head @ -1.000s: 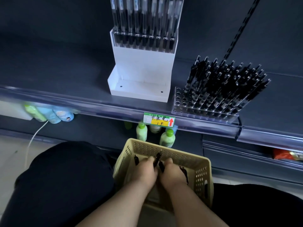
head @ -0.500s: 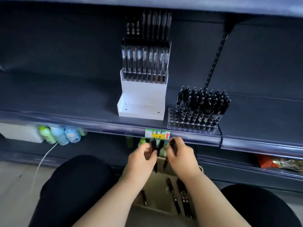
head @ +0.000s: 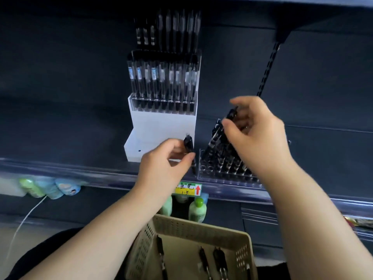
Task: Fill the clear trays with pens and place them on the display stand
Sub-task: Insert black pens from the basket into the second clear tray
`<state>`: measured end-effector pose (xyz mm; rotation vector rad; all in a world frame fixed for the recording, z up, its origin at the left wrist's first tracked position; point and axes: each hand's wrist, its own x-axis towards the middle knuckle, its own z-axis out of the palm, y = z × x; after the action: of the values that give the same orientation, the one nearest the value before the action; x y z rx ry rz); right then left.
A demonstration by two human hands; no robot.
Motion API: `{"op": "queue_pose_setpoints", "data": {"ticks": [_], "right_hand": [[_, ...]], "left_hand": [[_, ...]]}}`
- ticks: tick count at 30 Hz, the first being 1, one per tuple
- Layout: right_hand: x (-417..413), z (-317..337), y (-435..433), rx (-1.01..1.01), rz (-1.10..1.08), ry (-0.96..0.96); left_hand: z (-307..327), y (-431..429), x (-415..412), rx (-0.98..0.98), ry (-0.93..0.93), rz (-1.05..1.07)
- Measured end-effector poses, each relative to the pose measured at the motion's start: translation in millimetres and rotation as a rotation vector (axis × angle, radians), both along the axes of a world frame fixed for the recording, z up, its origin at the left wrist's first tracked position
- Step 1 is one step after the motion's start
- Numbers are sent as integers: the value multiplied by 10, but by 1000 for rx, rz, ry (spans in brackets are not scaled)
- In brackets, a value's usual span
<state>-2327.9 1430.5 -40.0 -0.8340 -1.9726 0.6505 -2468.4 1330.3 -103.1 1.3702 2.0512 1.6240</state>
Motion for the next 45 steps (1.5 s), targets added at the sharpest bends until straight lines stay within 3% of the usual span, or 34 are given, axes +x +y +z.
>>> {"op": "queue_pose_setpoints", "data": {"ticks": [4, 8, 11, 23, 33, 45], "right_hand": [[-48, 18, 223, 28, -36, -223], [-69, -49, 328, 14, -72, -374], [-66, -33, 356, -2, -88, -399], [-194, -148, 318, 91, -99, -475], [-193, -221, 321, 213, -98, -435], [-70, -222, 341, 374, -158, -245]], "left_hand": [[6, 301, -36, 5, 32, -70], [-148, 372, -86, 84, -169, -15], [-110, 398, -123, 117, -276, -9], [1, 363, -178, 139, -217, -33], [-66, 416, -123, 158, -229, -65], [-212, 660, 56, 5, 88, -160]]}}
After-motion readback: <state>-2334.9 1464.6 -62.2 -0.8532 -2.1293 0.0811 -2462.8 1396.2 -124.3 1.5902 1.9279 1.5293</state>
